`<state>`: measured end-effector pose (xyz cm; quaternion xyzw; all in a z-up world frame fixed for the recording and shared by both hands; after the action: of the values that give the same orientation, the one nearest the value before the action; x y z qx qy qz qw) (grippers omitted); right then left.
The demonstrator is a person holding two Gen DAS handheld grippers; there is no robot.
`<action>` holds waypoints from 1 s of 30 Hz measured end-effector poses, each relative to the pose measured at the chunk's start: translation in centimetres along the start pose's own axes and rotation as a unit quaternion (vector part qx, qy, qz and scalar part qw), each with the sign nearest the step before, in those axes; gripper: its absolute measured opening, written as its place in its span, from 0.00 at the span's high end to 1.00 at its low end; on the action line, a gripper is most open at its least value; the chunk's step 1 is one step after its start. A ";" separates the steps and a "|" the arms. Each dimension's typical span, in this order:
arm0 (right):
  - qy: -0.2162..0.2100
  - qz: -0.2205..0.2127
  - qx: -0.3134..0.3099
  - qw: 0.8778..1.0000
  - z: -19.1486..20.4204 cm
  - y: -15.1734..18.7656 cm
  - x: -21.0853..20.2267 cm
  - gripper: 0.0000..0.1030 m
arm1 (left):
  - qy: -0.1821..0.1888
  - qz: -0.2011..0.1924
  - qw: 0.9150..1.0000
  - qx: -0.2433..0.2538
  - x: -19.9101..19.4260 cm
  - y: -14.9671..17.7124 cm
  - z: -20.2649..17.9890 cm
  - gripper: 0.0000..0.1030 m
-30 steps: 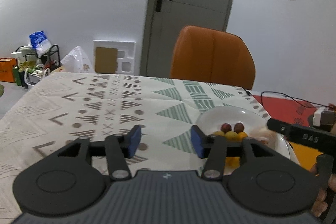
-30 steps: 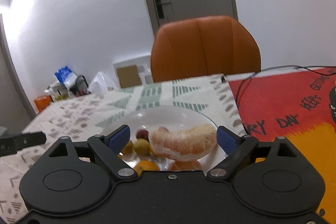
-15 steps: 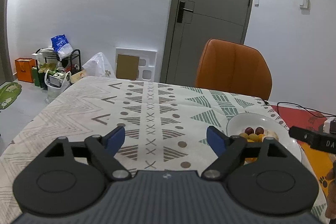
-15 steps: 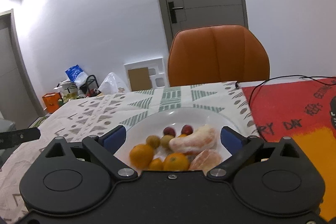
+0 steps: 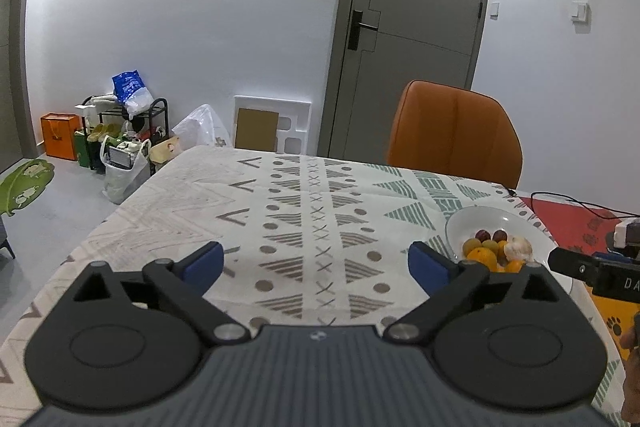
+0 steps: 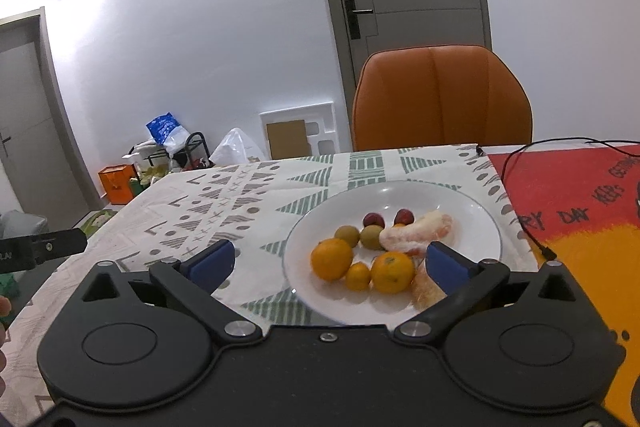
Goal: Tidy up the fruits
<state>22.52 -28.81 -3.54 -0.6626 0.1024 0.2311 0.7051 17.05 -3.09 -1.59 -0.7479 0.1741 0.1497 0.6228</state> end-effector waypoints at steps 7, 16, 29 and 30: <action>0.005 -0.003 0.005 1.000 0.8 0.8 -1.9 0.00 | 0.003 0.001 1.000 0.009 -2.5 0.6 0.7 0.04; 0.020 -0.009 0.014 1.000 1.5 1.8 -4.3 0.00 | 0.018 0.007 1.000 0.016 -4.5 1.3 1.4 0.04; 0.006 -0.019 0.029 0.999 3.0 3.4 -7.2 0.00 | 0.006 0.018 0.999 0.030 -6.7 3.1 2.2 0.04; 0.005 -0.019 0.028 0.999 3.2 3.6 -7.3 0.00 | 0.004 0.019 0.999 0.033 -6.9 3.3 2.3 0.04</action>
<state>13.96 -27.04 -3.15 -0.6458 0.0996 0.2117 0.7268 9.40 -0.85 -1.90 -0.7240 0.1960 0.1529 0.6434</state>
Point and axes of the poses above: each gripper's, at about its wrist camera, not at the fingertips, and x roughly the way its jaws point, z to its left, y to its underside, the point moved 7 cm from there along x, roughly the way its jaws point, and after that the axes turned 8 degrees about y, right-handed, at the moved point
